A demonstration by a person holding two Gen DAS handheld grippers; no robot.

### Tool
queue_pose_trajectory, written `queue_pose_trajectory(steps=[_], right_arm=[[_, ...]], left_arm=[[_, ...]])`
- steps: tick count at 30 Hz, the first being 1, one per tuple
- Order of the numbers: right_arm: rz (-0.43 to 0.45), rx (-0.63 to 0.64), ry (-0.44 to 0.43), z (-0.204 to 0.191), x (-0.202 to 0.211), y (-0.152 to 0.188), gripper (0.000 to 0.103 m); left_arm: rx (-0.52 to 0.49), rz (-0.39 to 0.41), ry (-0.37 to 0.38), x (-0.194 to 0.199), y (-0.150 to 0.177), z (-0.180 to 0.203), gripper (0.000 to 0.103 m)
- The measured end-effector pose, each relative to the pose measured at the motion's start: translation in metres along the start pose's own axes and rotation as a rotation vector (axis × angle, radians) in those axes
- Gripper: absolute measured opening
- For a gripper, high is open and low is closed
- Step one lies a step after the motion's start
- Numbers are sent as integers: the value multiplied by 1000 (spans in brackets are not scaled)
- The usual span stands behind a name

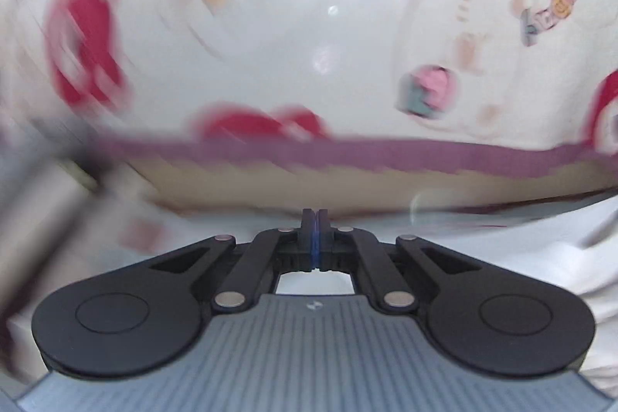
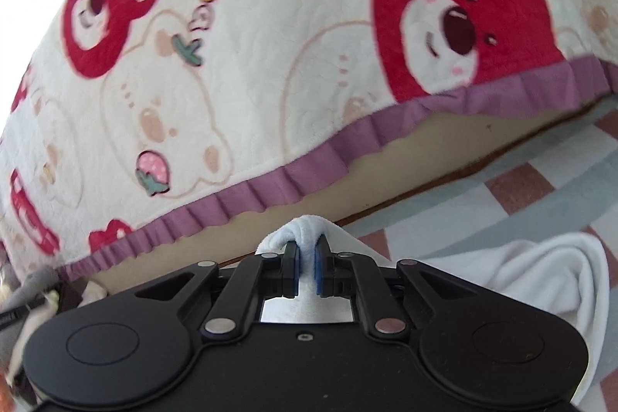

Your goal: Fold clothes

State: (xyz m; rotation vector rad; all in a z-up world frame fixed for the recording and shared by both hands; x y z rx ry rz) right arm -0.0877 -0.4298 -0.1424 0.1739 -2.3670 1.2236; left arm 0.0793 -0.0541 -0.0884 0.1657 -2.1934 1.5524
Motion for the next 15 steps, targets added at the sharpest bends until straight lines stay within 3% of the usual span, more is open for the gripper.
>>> queue_pose_trajectory(steps=[1,5,7,8,9,15], right_arm=[[-4,32,-4,-5,0,-1,10],[5,106,15,-20,-1,-1,10],[19,117,78,-19,2,-3,10],[23,118,95,-17,4,-4,10],[28,120,112,-15,5,-6,10],[-3,82,131,-4,0,2,10]], left_arm=[[-35,17,-19,5,1,1,0],[109,-205,247,-5,24,-3,11],[202,-290,348,-12,40,-5,28],[249,-323,396,-16,47,-5,48],[297,-354,437,-21,53,-6,60],[537,-532,598,-73,78,3,71]])
Point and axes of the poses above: each gripper's, at about its wrist camera, not at the fingertips, and x roughly against the way its jaws point, z to its right, y to its underside, the point moved 5 cm from there along -x, roughly the way its jaws point, and after that the axes turned 4 degrees about -z, right-handed, at the moved point
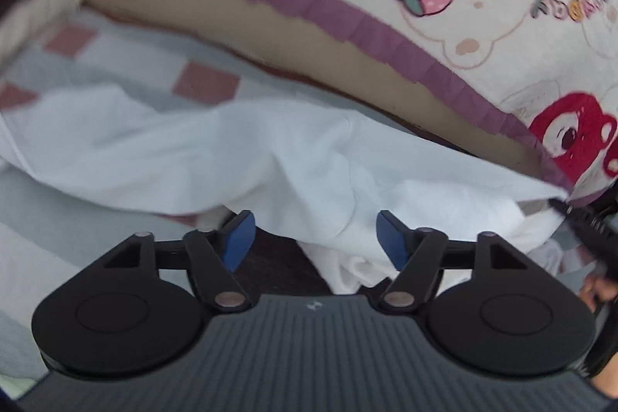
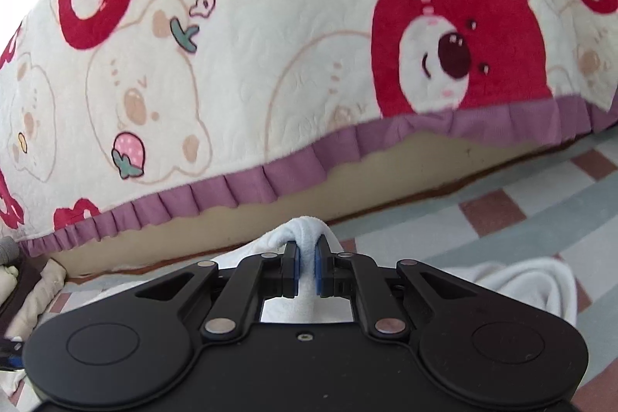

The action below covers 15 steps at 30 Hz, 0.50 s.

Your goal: Fold clothes

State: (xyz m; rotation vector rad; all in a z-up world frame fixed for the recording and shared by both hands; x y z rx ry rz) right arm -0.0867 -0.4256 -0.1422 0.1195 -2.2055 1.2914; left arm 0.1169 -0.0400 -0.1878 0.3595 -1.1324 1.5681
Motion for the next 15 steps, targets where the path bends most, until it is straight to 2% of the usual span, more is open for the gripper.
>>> queue_pose_trajectory(steps=[2,5,8,9,10,15], right_arm=[[-3,-5,-25,-2,-1,3,10],[-9,-39,-77,-5,5,7,10],[-11,-19,-86,-21,25,3,10],[-12,3,-78,-28,34,0,10],[-2,18,-83,-35,45,-5,10],[52,89,-153,-66,107,-36,10]], left_arm=[[31,-13,9,-18,-5,-3,69],[2,29,-2,-35,-10,0,1],[-228,192,-148,-5,-14,35,1],[-271,228,-166,9,-13,46,1],[-304,262,-177,23,-13,56,1],[-345,450,-147,124,-24,88,1]])
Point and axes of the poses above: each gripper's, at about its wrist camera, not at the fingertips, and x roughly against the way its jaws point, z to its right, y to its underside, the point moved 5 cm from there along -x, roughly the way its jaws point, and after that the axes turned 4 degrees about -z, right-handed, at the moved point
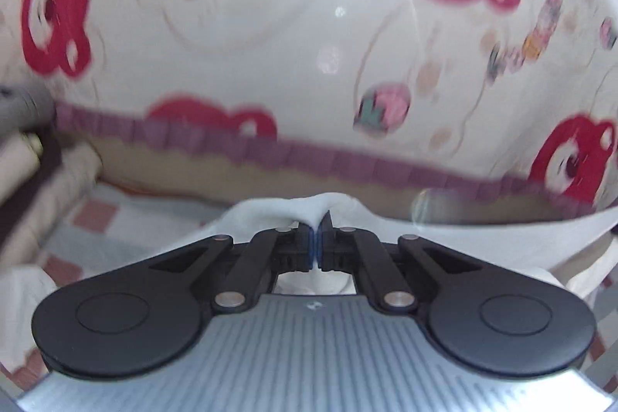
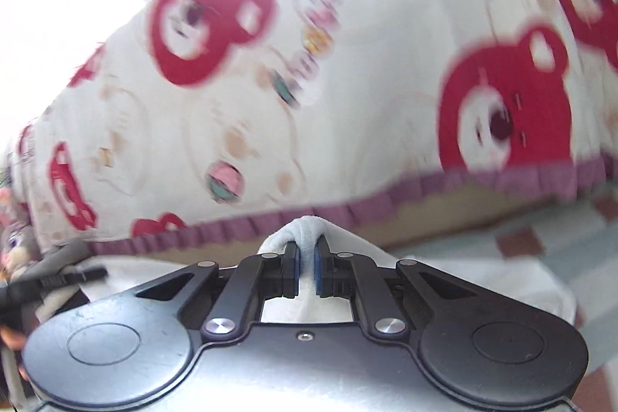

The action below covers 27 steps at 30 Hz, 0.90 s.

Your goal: Fold clothes

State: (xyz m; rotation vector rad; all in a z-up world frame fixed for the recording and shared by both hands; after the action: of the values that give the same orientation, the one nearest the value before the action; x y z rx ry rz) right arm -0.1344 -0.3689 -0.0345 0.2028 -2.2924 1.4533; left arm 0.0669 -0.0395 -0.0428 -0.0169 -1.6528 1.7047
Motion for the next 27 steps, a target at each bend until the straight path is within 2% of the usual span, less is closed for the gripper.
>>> queue_pose_trajectory(steps=[3,7,10,12,14,15,18,19,21,23,24,25,26,27], right_arm=[[25,31,-44,-10,36,-25,10],[39,4,-136,-15,85,-56,10],[64,51,-213,-37,121,-72,10],[78,85,-254,-50,140,-84,10],[84,115,-252,-55,139,-101,9],[83,135,-214,-52,126,-110,9],[76,180,-84,-38,76,-137,9],[83,188,-30,-33,52,-144,9],[105,202,84,-21,2,-152,10],[60,195,209,-6,-49,-147,15],[24,195,277,1,-72,-137,22],[-13,189,321,7,-88,-124,23],[-40,179,329,11,-98,-107,23],[-63,161,302,12,-103,-90,25]], left_arm=[[-18,105,19,61,-35,-1,1],[-24,178,88,138,-60,2,1],[-75,233,97,189,-73,13,1],[-75,245,105,196,-87,16,1],[-70,253,113,199,-102,17,1],[-68,257,117,200,-110,18,1],[-121,166,81,137,-126,26,2],[-150,136,60,104,-126,29,2],[-198,76,70,36,-121,32,3],[-185,11,50,-28,-105,32,12],[-186,-53,47,-59,-94,32,27],[-179,-105,41,-84,-80,32,28],[-168,-135,46,-103,-66,33,30],[-151,-166,63,-115,-51,34,31]])
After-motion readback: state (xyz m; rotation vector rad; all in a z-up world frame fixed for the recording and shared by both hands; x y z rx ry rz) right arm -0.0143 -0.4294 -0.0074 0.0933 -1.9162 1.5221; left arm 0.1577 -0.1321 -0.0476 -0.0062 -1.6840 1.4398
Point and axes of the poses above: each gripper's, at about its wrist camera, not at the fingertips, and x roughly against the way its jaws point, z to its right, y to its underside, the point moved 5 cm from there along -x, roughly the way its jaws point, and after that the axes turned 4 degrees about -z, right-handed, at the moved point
